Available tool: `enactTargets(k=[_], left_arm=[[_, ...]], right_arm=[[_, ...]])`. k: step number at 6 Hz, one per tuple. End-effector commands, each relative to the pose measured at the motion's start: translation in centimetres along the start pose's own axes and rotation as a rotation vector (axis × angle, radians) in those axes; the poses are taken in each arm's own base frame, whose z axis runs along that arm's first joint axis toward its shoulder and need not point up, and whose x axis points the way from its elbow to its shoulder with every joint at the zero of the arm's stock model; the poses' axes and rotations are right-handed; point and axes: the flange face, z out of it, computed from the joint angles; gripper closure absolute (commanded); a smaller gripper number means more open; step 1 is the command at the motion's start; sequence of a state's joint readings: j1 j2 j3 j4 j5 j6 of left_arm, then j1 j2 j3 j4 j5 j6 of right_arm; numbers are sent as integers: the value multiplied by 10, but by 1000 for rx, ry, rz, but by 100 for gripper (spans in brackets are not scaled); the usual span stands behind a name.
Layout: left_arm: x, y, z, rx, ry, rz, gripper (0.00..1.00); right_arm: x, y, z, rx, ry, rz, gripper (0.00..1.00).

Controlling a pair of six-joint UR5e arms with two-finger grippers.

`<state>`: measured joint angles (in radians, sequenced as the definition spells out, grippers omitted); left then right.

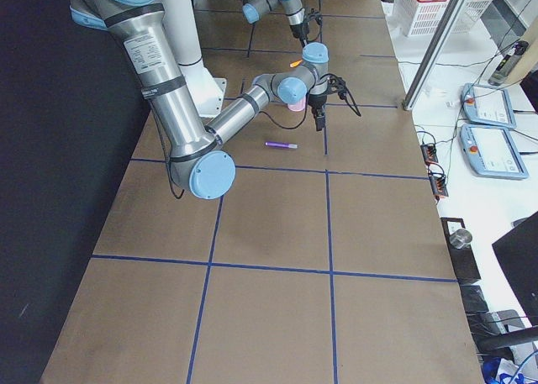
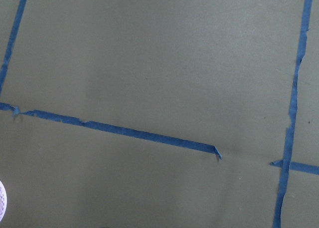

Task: Collect pens into pen holder
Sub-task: 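Lift the orange marker with the left gripper and carry it over the cup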

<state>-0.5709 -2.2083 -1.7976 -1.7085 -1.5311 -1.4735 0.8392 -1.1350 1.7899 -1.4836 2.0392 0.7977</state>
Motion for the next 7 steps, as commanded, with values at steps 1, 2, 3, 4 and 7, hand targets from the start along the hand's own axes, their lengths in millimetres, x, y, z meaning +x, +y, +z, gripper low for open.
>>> enactTargets(k=[1,2,3,4,7], left_arm=[[42,26,-11,139,56,-185,100],[59,51,-14,185,82,-228,100],[76,64,-12,228,92,-224,100],[101,70,-2,272,84,-196,100],[99,79,-1,293,32,154,100]], right_arm=[[0,0,0,1,0,0,0],[0,0,0,1,0,0,0],[0,0,0,1,0,0,0],[-1,1,0,-1,0,-1,0],[0,0,1,1,2,0,0]])
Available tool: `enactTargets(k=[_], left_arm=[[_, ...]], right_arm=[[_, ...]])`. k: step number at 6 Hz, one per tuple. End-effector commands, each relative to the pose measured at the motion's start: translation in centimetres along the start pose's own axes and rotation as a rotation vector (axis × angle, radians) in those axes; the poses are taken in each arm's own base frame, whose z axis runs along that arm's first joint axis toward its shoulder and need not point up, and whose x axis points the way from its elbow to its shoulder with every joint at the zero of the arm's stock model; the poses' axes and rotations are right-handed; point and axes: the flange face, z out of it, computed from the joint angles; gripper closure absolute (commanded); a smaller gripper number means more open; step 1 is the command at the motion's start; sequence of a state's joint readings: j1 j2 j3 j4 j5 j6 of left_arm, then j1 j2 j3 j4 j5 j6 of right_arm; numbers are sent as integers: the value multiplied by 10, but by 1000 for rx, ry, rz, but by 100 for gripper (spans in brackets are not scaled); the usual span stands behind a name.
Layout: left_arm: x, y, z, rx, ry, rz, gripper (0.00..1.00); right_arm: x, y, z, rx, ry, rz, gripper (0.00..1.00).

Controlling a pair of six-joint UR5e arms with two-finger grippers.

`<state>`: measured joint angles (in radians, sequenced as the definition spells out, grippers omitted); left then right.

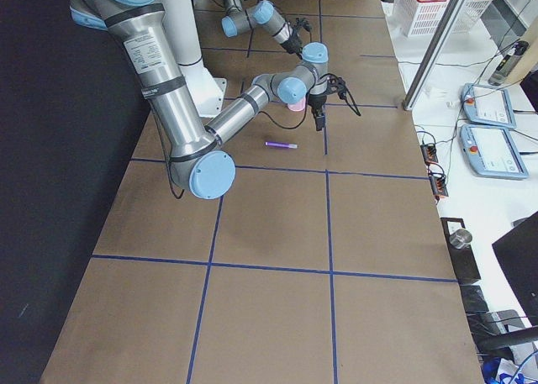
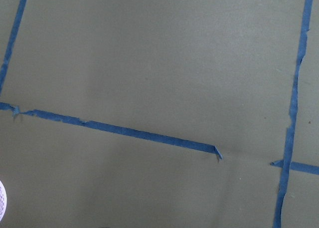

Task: Collect pens into pen holder
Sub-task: 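Lift the orange marker with the left gripper and carry it over the cup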

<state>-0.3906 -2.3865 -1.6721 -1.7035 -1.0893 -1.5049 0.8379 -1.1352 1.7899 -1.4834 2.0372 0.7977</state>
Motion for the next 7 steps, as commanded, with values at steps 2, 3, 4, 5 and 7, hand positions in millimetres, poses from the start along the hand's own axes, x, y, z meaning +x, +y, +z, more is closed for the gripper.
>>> enactTargets(k=[2,3,4,5,7], left_arm=[[6,55,-6,-45,7,250,100],[5,61,2,-49,-9,266,99],[13,57,-4,-48,7,280,99],[24,49,-11,-41,24,288,99],[30,28,-11,-18,31,302,99]], right_arm=[[0,0,-1,1,0,1,0],[1,0,0,0,1,1,0],[1,0,0,0,1,1,0],[1,0,0,0,1,1,0],[1,0,0,0,1,1,0]])
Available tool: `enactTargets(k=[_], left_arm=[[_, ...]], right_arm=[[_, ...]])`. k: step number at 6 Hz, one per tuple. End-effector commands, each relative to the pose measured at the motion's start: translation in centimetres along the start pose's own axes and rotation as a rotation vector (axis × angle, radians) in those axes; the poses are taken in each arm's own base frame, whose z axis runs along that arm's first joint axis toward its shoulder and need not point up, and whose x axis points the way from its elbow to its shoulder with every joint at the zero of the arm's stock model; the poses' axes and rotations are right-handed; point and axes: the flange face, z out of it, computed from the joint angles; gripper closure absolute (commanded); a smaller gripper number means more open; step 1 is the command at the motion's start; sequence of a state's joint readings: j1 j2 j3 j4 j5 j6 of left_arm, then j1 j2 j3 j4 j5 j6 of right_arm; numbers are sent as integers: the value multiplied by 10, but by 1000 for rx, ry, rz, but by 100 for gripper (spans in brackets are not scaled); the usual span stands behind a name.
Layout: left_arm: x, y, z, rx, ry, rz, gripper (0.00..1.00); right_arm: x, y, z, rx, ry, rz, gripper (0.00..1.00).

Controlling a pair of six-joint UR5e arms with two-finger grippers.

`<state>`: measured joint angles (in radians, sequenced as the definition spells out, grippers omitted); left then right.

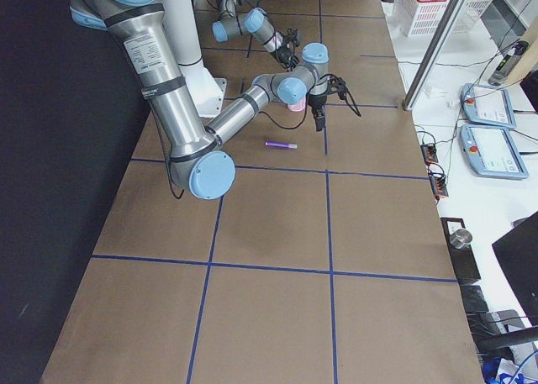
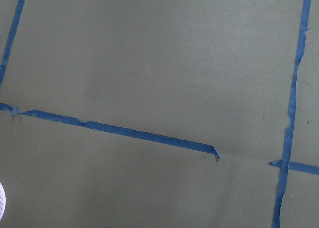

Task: Collect pens into pen holder
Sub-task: 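Lift the orange marker with the left gripper and carry it over the cup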

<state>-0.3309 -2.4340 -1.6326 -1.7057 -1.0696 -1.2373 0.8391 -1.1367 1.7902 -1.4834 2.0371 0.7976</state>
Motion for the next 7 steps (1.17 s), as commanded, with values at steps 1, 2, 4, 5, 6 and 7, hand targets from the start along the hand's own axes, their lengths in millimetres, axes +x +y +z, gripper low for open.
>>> enactTargets(k=[1,2,4,5,6,7], left_arm=[[-5,-19,4,22,-6,12,99],[-8,-17,15,20,-29,17,99],[-2,-12,31,12,-54,29,99],[1,-11,35,10,-60,32,99],[0,-5,46,4,-81,44,96],[0,-4,46,2,-82,44,74]], right_arm=[[-1,0,-1,1,-1,-1,0],[0,0,0,0,0,0,0],[0,0,0,1,1,0,0],[0,0,0,1,1,0,0],[0,0,0,1,1,0,0],[0,0,0,1,1,0,0]])
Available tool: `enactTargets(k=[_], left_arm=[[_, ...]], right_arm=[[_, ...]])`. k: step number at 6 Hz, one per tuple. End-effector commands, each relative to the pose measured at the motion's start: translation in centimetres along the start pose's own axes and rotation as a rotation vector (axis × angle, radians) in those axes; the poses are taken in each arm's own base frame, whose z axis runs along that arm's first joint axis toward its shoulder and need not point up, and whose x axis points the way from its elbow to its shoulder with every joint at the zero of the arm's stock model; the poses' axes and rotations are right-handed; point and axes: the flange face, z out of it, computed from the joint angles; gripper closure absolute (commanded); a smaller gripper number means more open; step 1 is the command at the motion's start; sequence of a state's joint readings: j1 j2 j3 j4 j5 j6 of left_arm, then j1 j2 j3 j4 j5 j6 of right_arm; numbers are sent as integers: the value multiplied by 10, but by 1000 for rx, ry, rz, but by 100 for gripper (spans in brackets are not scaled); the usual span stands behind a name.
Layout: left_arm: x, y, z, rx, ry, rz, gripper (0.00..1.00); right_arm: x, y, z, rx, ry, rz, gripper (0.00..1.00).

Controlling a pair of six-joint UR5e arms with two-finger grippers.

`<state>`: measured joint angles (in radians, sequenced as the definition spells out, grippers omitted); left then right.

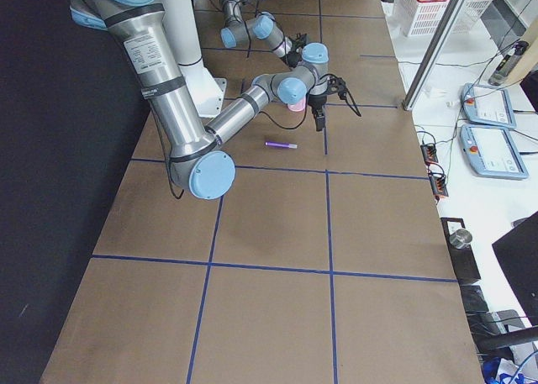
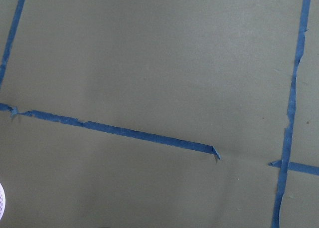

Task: Collect pens into pen holder
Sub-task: 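Open the left gripper to drop the orange marker into the cup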

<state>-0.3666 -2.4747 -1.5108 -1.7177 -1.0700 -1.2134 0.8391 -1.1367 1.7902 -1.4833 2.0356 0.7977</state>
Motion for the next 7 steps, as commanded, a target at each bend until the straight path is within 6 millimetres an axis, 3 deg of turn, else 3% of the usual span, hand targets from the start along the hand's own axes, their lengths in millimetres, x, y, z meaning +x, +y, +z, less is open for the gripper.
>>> enactTargets(k=[1,2,3,4,5,6,7], left_arm=[[1,3,3,-8,-3,4,28],[1,3,1,-13,2,2,10],[1,1,-2,-13,10,0,7],[2,-7,-19,-29,52,57,4],[-6,5,-21,-137,89,86,3],[-32,14,-5,-216,86,133,1],[-75,10,8,-359,91,171,1]], right_arm=[[1,0,1,-2,2,1,0],[1,0,1,-2,2,1,0],[1,0,1,-2,2,1,0],[2,0,2,-3,5,4,0],[5,3,5,-8,9,20,0],[3,6,9,-16,11,51,0],[-10,17,21,-30,16,138,1]])
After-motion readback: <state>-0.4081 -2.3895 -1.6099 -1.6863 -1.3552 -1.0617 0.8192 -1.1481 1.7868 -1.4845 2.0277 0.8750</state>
